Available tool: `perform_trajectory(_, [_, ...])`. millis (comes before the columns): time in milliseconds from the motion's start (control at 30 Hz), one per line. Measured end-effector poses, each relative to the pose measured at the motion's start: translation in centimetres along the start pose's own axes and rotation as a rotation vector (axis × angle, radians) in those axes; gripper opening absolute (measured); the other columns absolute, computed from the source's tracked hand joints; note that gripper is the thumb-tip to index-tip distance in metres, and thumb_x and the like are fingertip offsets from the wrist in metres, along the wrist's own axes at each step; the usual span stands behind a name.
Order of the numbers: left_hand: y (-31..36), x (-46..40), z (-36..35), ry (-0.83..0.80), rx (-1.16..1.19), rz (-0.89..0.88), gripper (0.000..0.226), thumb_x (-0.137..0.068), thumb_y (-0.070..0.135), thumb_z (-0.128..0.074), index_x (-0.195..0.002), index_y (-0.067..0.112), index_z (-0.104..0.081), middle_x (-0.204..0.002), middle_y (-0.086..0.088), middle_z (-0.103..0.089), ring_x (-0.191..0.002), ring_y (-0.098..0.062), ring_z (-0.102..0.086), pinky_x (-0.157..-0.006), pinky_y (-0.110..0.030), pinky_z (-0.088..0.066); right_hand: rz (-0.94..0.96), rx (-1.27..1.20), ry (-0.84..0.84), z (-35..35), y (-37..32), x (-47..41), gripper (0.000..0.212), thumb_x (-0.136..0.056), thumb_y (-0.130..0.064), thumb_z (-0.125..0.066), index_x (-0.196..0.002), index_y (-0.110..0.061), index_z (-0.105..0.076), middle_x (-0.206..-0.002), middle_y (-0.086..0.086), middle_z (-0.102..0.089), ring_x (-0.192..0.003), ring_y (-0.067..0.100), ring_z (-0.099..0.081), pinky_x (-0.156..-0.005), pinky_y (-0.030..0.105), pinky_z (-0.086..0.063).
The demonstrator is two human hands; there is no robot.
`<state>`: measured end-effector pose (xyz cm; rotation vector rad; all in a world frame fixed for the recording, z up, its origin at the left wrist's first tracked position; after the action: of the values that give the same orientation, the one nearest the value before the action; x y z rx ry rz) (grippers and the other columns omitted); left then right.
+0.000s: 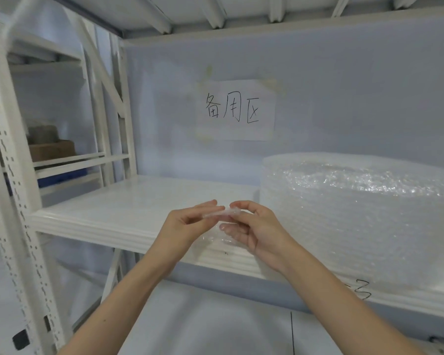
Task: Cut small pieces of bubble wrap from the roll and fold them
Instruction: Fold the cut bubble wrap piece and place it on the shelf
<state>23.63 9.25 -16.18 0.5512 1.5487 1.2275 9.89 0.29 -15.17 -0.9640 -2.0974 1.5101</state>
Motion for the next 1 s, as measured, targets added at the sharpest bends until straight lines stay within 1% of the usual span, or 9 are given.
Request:
perform_trajectory(133, [-0.8,-0.6,0.0,0.037,-0.017,-0.011,0.024,-0.088,0.004,-0.066,-0.105,0.017,-0.078,-0.113,0.012,-0.074,-0.114,0.001,-0.063,-0.105,-0.028,-0.046,-0.042,-0.037,-0.009,0.4,0.2,-0.6,0.014,-0.091,0.002,-0.058,-0.103,-0.005,-0.057,-0.087,0.018,-0.077,-0.067,0.024,-0.074,-0.059,0.024,-0.059])
perform_trajectory(233, [-1.4,-0.9,-0.1,0.033,-0.043,-0.014,0.027,-0.088,0.002,-0.066,-0.107,0.017,-0.078,-0.123,0.010,-0.069,-0.116,0.004,-0.060,-0.103,-0.025,-0.046,-0.055,-0.024,-0.005,0.9,0.3,-0.9,0.012,-0.091,0.001,-0.057,-0.101,-0.005,-0.059,-0.094,0.022,-0.075,-0.068,0.026,-0.074,-0.058,0.025,-0.059])
perform_trajectory(433, [-1.7,-1.0,-0.2,0.010,-0.073,-0.051,0.022,-0.089,0.007,-0.066,-0.105,0.017,-0.078,-0.130,0.014,-0.063,-0.116,0.005,-0.060,-0.088,-0.012,-0.050,-0.127,-0.064,-0.028,1.3,-0.1,-1.0,0.012,-0.088,-0.014,-0.062,-0.098,-0.006,-0.062,-0.093,0.025,-0.074,-0.071,0.029,-0.074,-0.059,0.026,-0.059])
perform_trajectory(600, [-1.7,-0.8,-0.3,-0.023,-0.113,-0.043,0.029,-0.089,0.001,-0.063,-0.106,0.020,-0.078,-0.135,0.017,-0.060,-0.114,0.005,-0.060,-0.089,-0.018,-0.047,-0.056,0.000,0.031,1.6,0.2,-1.4,0.013,-0.090,0.000,-0.060,-0.102,-0.001,-0.063,-0.083,0.019,-0.070,-0.060,0.024,-0.073,-0.054,0.024,-0.058])
perform_trajectory(700, [-1.7,-0.9,-0.5,-0.089,0.008,0.014,0.026,-0.092,0.013,-0.061,-0.109,0.025,-0.076,-0.139,0.017,-0.057,-0.124,-0.001,-0.056,-0.099,-0.027,-0.044,-0.025,0.030,0.033,1.9,0.4,-1.5,0.013,-0.091,-0.002,-0.060,-0.104,-0.003,-0.063,-0.081,0.015,-0.074,-0.063,0.024,-0.073,-0.059,0.029,-0.061])
perform_trajectory(767, [-1.5,-1.0,-0.7,-0.046,0.157,0.087,0.025,-0.089,0.033,-0.061,-0.111,0.032,-0.074,-0.131,0.017,-0.061,-0.118,-0.011,-0.062,-0.096,-0.033,-0.048,0.002,0.074,0.031,2.0,0.6,-1.6,0.013,-0.091,-0.003,-0.059,-0.103,-0.006,-0.063,-0.080,0.011,-0.076,-0.063,0.023,-0.073,-0.067,0.036,-0.061])
perform_trajectory(833, [-1.6,-1.0,-0.9,0.048,0.160,0.142,0.031,-0.088,0.040,-0.064,-0.119,0.036,-0.065,-0.119,0.009,-0.067,-0.102,-0.018,-0.069,-0.086,-0.035,-0.055,0.038,0.122,0.040,1.9,0.7,-1.6,0.013,-0.092,-0.006,-0.059,-0.104,-0.009,-0.064,-0.086,0.010,-0.077,-0.065,0.022,-0.072,-0.075,0.043,-0.059])
perform_trajectory(933, [-1.9,-1.0,-1.2,0.088,0.112,0.235,0.039,-0.086,0.029,-0.071,-0.122,0.021,-0.059,-0.102,-0.007,-0.069,-0.078,-0.019,-0.070,-0.077,-0.036,-0.060,0.107,0.152,0.059,1.6,0.6,-1.8,0.015,-0.091,-0.007,-0.059,-0.105,-0.012,-0.064,-0.087,0.006,-0.078,-0.070,0.019,-0.071,-0.079,0.045,-0.058])
perform_trajectory(1000, [-1.9,-1.0,-1.0,0.090,0.097,0.265,0.029,-0.086,0.018,-0.072,-0.112,0.008,-0.063,-0.085,-0.010,-0.068,-0.070,-0.019,-0.067,-0.074,-0.033,-0.061,0.155,0.156,0.076,1.2,0.2,-1.9,0.014,-0.091,-0.005,-0.059,-0.103,-0.011,-0.064,-0.087,0.007,-0.077,-0.067,0.015,-0.070,-0.066,0.032,-0.059])
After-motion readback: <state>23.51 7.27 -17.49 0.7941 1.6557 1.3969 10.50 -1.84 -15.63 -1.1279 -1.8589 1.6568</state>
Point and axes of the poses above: each hand's wrist, its own x-axis away from the middle knuckle, its own z-axis out of the back of the hand, y = z × x, the point moved 2 cm from there along -x, towards the middle knuckle
